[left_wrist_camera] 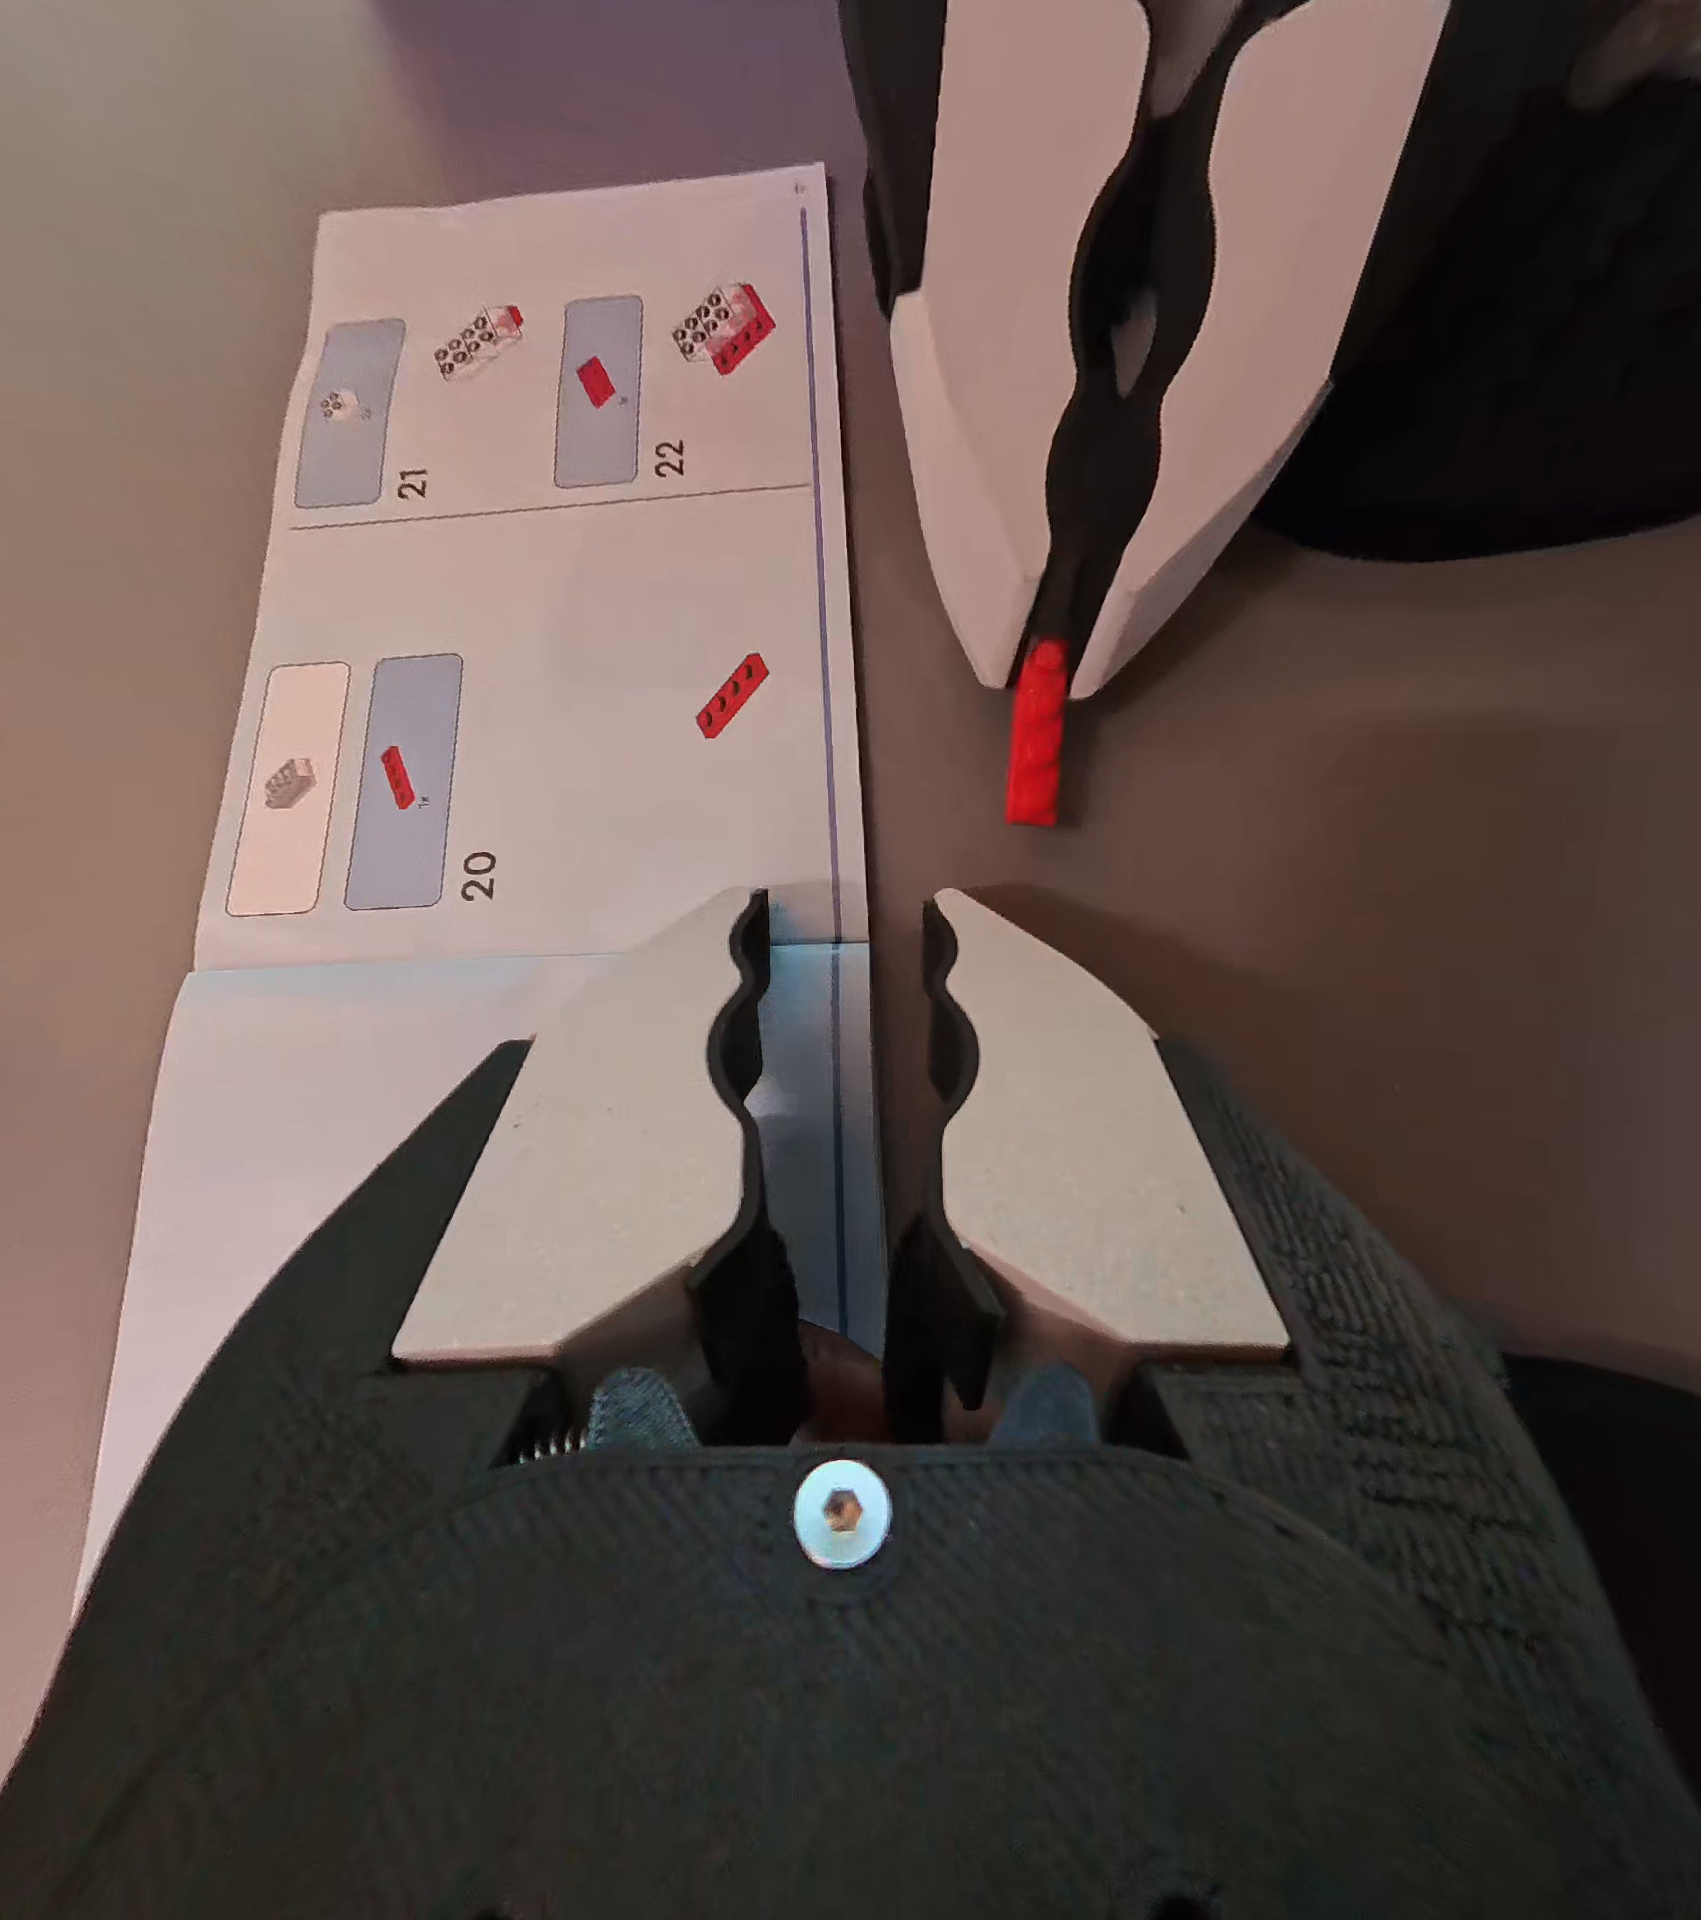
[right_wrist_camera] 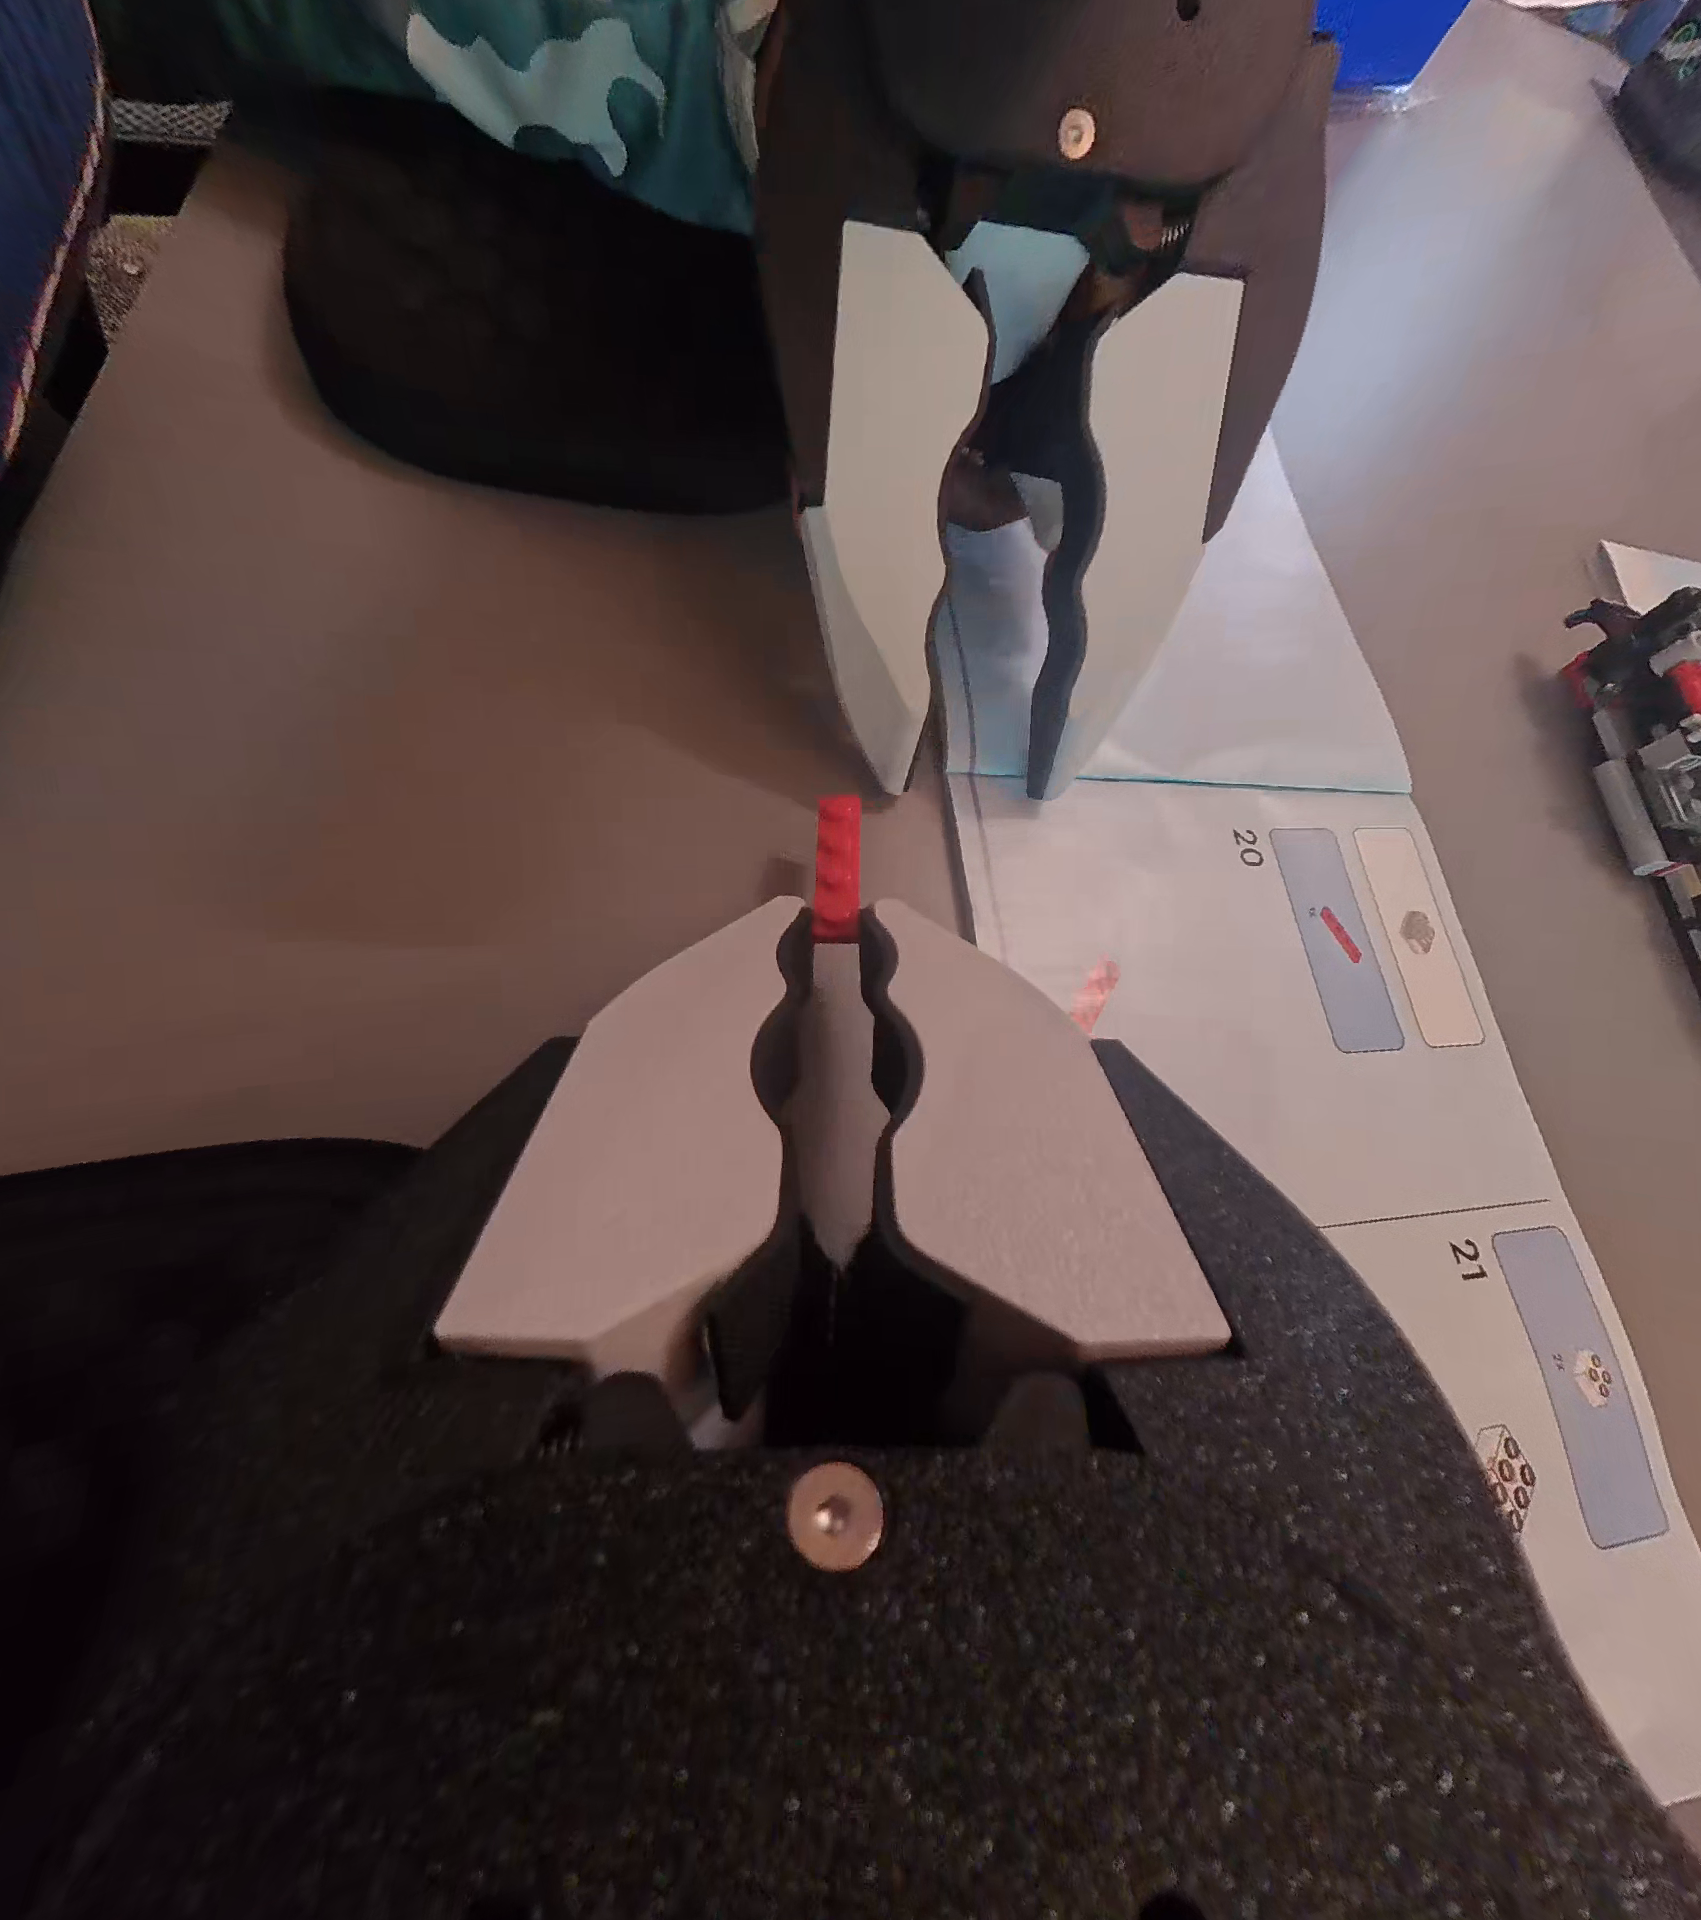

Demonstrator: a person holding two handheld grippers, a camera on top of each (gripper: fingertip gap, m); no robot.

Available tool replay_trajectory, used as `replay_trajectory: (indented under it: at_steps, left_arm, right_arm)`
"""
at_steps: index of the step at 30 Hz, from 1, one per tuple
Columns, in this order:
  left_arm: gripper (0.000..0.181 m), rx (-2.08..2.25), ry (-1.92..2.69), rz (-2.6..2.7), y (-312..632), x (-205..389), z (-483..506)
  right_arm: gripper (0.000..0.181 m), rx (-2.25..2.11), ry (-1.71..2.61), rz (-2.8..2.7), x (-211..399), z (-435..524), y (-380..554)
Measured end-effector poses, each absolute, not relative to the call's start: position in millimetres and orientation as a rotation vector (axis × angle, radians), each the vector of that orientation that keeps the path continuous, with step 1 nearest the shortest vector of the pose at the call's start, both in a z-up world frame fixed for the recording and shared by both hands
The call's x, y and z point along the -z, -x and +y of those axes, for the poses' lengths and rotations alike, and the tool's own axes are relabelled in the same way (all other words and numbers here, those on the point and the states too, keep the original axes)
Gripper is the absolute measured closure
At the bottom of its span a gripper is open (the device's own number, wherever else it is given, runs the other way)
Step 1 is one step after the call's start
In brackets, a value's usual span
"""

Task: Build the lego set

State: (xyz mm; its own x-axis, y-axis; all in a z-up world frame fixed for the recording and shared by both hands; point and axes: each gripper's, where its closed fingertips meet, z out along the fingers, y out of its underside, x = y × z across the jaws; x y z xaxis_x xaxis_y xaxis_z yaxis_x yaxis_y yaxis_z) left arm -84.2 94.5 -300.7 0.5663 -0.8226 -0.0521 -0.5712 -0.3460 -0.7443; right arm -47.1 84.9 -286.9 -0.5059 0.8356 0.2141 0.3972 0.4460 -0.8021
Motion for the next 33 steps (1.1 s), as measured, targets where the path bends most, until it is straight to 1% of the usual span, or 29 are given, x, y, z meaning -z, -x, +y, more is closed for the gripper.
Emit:
replay_trajectory:
  at_steps: [15, 19, 22, 26, 33]
  left_arm:
    - [0.154, 0.491, 2.065, 1.121, 84.2, 300.1, 88.9]
    - [0.154, 0.511, 2.065, 1.128, 83.8, 300.0, 86.7]
    - [0.155, 0.538, 2.069, 1.127, 83.3, 299.6, 85.6]
    - [0.155, 0.548, 2.070, 1.129, 83.0, 299.6, 84.3]
    - [0.155, 0.550, 2.063, 1.145, 82.3, 299.6, 81.3]
  right_arm:
    - [0.173, -0.971, 1.059, -2.030, 280.1, 90.9, 48.7]
    - [0.174, -0.963, 1.154, -1.965, 278.7, 105.1, 52.6]
    - [0.173, -0.947, 1.306, -1.903, 275.7, 123.2, 56.7]
    - [0.173, -0.804, 1.396, -1.907, 273.2, 150.4, 70.2]
    - [0.173, -0.751, 1.525, -1.992, 299.4, 147.8, 81.8]
